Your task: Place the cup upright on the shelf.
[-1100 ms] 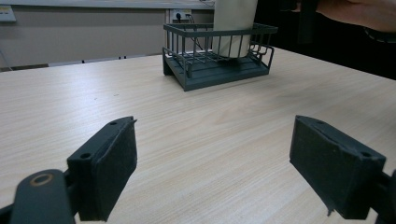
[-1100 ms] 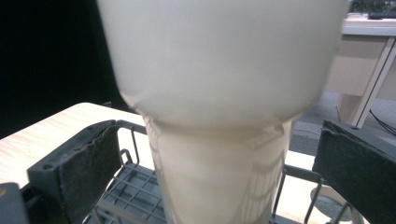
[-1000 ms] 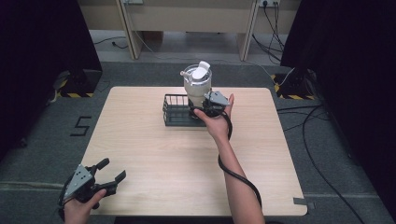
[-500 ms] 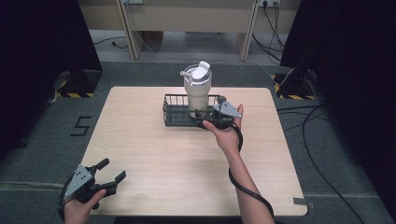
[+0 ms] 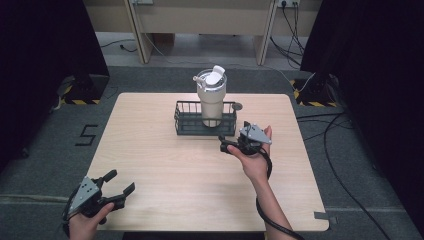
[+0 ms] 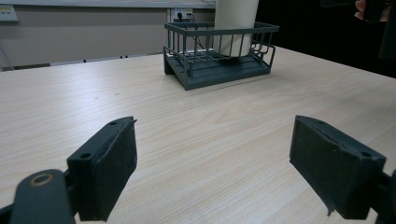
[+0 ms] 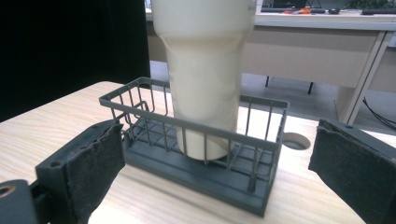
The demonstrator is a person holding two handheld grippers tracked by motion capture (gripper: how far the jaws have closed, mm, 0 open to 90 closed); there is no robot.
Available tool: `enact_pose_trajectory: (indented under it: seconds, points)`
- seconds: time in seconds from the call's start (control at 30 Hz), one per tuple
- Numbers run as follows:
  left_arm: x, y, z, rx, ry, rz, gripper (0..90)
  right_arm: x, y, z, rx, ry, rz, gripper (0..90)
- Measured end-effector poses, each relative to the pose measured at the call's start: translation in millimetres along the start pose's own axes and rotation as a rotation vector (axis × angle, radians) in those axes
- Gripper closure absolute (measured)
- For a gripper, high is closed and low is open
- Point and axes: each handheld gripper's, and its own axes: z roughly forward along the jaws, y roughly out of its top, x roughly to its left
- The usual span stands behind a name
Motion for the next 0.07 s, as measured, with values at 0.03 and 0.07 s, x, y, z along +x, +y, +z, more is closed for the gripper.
enact_pose_trajectory:
  seconds: [0.03,0.07]
  points:
    - [0.0,0.1,0.2,0.000,0.000,0.000,14.4,-0.6,-1.0,-2.6,-0.001,-0.001,0.001,3.7]
    - [0.2,0.3,0.5,0.001,0.000,0.002,14.4,-0.9,-1.8,-4.8,-0.001,-0.002,0.005,4.3]
